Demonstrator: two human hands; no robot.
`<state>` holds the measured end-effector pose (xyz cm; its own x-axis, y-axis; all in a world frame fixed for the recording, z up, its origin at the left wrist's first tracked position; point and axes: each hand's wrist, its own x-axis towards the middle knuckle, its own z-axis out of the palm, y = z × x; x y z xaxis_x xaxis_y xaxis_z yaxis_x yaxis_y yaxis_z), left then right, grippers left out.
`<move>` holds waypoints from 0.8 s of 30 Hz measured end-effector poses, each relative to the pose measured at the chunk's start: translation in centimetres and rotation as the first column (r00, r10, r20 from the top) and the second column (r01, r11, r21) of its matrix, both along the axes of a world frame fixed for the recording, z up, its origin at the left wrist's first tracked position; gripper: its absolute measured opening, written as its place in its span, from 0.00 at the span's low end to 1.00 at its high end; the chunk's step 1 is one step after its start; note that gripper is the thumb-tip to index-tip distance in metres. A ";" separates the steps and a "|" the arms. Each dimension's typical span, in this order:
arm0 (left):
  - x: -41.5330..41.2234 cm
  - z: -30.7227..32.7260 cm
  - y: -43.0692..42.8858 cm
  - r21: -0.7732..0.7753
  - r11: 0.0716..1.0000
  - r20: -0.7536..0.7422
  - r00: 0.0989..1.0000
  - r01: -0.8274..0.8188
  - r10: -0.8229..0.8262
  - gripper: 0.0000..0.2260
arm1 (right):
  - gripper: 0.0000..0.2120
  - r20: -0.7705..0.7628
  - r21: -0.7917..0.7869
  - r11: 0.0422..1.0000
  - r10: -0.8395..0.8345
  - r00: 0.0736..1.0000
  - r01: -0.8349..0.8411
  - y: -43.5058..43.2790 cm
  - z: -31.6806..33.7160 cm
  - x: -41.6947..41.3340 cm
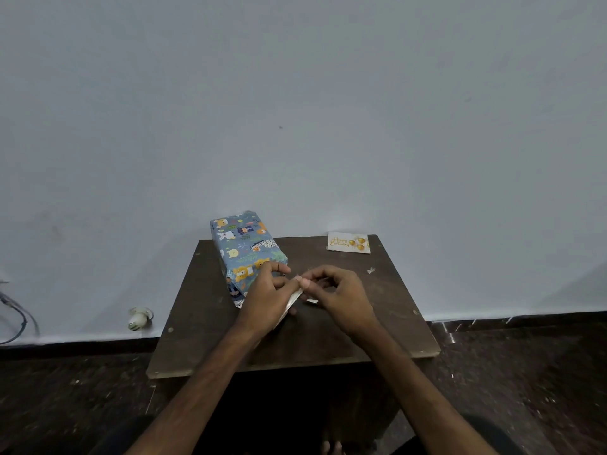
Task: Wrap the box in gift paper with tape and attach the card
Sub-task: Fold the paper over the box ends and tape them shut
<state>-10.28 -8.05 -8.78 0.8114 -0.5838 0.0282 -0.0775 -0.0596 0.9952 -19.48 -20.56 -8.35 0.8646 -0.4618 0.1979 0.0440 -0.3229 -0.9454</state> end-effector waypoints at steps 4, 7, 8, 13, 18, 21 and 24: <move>0.1 0.7 0.6 -0.056 0.996 -0.070 0.995 0.072 -0.075 0.10 | 0.03 0.040 0.180 0.982 0.058 0.998 -0.064 -0.2 0.1 0.7; 0.1 1.4 1.2 -0.061 0.990 -0.078 0.988 0.128 -0.133 0.11 | 0.04 0.049 0.231 0.967 0.103 0.994 -0.111 0.2 0.2 1.0; 0.2 1.5 1.4 -0.066 0.988 -0.074 0.987 0.137 -0.142 0.11 | 0.05 0.057 0.245 0.963 0.101 0.993 -0.112 0.3 0.3 1.2; 0.2 1.6 1.5 -0.146 0.986 -0.139 0.985 0.083 -0.104 0.09 | 0.05 0.155 0.213 0.973 0.056 0.986 -0.089 0.6 0.4 1.4; -0.5 2.1 1.2 -0.312 0.948 -0.396 0.916 -0.060 -0.072 0.06 | 0.04 0.359 -0.439 0.895 0.100 0.928 0.074 0.8 0.8 1.0; -0.2 2.1 1.2 -0.393 0.913 -0.512 0.851 -0.110 -0.118 0.12 | 0.09 0.374 -0.589 0.800 0.148 0.915 0.111 0.8 0.8 0.6; 0.3 3.3 0.9 -0.521 0.830 -0.594 0.783 -0.200 -0.184 0.13 | 0.16 0.247 -0.741 0.670 0.210 0.946 0.045 1.0 0.0 -0.4</move>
<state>-10.02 -7.15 -5.51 0.7687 -0.6192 -0.1603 0.5371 0.4888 0.6874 -19.83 -19.56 -8.39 0.7338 0.0130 0.6793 0.3303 -0.8806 -0.3399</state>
